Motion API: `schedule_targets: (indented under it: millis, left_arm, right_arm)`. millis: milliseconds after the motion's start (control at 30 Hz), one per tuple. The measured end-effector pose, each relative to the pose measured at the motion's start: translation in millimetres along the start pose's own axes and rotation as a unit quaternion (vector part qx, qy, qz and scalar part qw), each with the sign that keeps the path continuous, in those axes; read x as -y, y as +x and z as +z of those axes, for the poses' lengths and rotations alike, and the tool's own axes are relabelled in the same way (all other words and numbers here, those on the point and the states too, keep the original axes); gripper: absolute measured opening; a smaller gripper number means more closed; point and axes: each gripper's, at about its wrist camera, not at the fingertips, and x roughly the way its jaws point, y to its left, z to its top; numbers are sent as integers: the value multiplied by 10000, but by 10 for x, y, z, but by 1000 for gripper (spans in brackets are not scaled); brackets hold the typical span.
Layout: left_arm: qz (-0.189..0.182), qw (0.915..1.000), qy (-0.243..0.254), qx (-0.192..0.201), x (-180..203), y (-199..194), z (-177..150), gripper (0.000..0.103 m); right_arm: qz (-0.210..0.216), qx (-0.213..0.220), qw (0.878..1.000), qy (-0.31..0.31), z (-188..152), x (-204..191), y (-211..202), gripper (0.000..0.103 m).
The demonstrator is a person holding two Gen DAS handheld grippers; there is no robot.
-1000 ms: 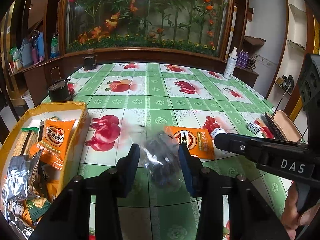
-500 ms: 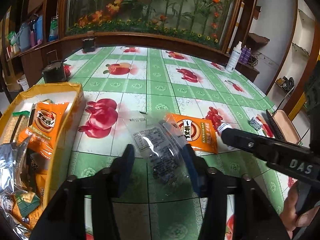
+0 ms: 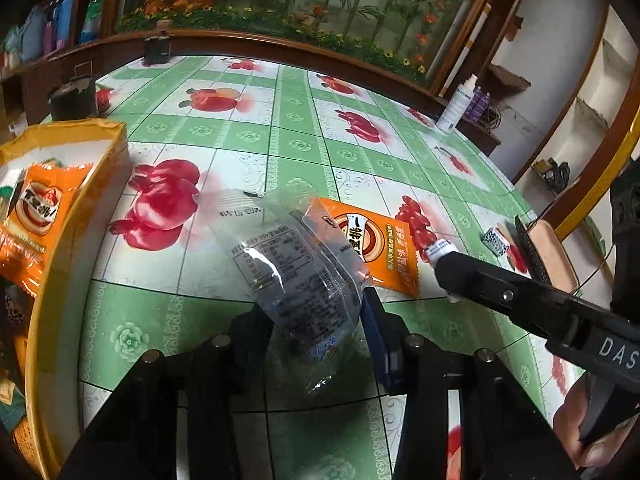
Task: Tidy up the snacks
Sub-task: 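Lift the clear bag with the left tool while the right tool holds the blue-white pack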
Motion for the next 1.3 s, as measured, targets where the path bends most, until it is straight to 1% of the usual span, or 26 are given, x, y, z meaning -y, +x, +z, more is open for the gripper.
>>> schedule_targets:
  millis: [167, 300, 433, 667, 767, 833, 867, 900, 967, 1033, 1067, 1133, 1167, 1200, 1300]
  left_arm:
    - [-22, 10000, 17, 48, -4, -61, -12, 42]
    - [86, 9995, 94, 286, 6, -182, -16, 41]
    - [145, 9992, 113, 358, 3, -233, -21, 41]
    - [-30, 9998, -209, 37, -112, -127, -6, 43]
    - [-99, 9993, -356, -8, -144, -108, -6, 50]
    - [-168, 9986, -498, -50, -166, -100, -4, 64]
    - [-190, 9982, -576, -33, -177, -107, 3, 68]
    - [-185, 9976, -664, -32, -189, -111, 16, 71]
    - [-206, 9968, -769, -68, -196, -107, 54, 71]
    - [-81, 9968, -782, -124, -183, -71, 102, 73]
    - [-45, 9966, -806, -169, -185, -34, 128, 73]
    - [54, 9970, -759, -110, -182, 29, 177, 73]
    - [133, 9976, -678, -77, -160, 51, 190, 69]
    - [197, 9979, -616, -70, -146, 70, 191, 53]
    - [183, 9983, -549, -4, -149, 56, 154, 52]
  right_arm:
    - [-31, 108, 9999, -15, 13, -8, -61, 21]
    - [-38, 212, 9998, -45, 23, -25, -115, 21]
    - [-56, 209, 9998, -54, 28, -31, -111, 21]
    - [-99, 193, 9998, -46, 28, -16, -114, 21]
    - [-92, 146, 9998, -32, 33, -6, -84, 21]
    - [-116, 144, 9998, -27, 33, 4, -77, 21]
    - [-107, 133, 9999, -15, 34, 9, -74, 21]
    - [-95, 131, 9999, -3, 34, 12, -73, 21]
    - [-90, 150, 9998, -8, 34, 4, -81, 21]
    - [-76, 151, 9999, -1, 35, 7, -81, 21]
    - [-72, 153, 9999, -1, 33, 5, -81, 21]
    - [-80, 163, 9998, -12, 33, 4, -86, 21]
    - [-78, 168, 9998, -7, 29, 3, -89, 21]
    - [-73, 168, 9998, -1, 29, 5, -90, 21]
    - [-83, 170, 9998, -8, 29, 6, -89, 21]
